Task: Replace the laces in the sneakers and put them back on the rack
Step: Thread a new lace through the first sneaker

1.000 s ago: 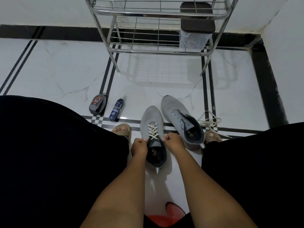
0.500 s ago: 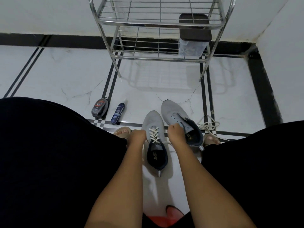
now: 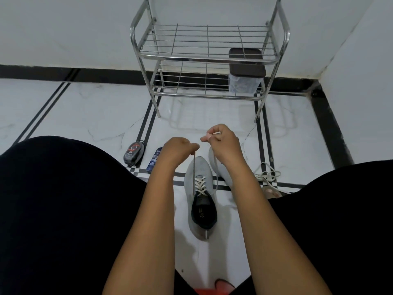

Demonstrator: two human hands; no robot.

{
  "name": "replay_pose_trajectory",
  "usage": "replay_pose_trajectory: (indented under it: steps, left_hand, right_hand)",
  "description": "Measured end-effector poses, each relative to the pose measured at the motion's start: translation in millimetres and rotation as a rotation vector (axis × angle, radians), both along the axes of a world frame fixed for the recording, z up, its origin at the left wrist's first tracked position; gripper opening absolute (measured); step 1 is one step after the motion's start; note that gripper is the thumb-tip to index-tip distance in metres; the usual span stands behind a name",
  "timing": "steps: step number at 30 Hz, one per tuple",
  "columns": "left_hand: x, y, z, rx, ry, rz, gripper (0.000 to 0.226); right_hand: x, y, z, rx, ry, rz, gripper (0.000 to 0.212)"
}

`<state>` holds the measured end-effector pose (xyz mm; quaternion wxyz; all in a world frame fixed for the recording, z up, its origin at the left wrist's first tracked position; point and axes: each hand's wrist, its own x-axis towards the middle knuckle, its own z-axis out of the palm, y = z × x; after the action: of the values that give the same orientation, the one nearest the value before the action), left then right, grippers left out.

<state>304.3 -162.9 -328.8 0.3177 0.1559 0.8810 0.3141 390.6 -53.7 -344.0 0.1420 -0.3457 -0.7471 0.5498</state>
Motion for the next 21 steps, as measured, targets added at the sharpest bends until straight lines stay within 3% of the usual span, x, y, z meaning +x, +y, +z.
replay_pose_trajectory:
  steps: [5,13,21]
  left_hand:
    - [4,-6,14,0.247,0.046,0.007,0.030]
    - [10,0,-1,0.362,0.219,0.040,0.029]
    - [13,3,-8,0.539,0.118,0.138,0.014]
  right_hand:
    - [-1,1,18,0.012,0.078,0.035,0.007]
    - [3,8,15,0.029,0.107,0.010,0.007]
    - [7,13,20,-0.008,0.132,0.006,0.008]
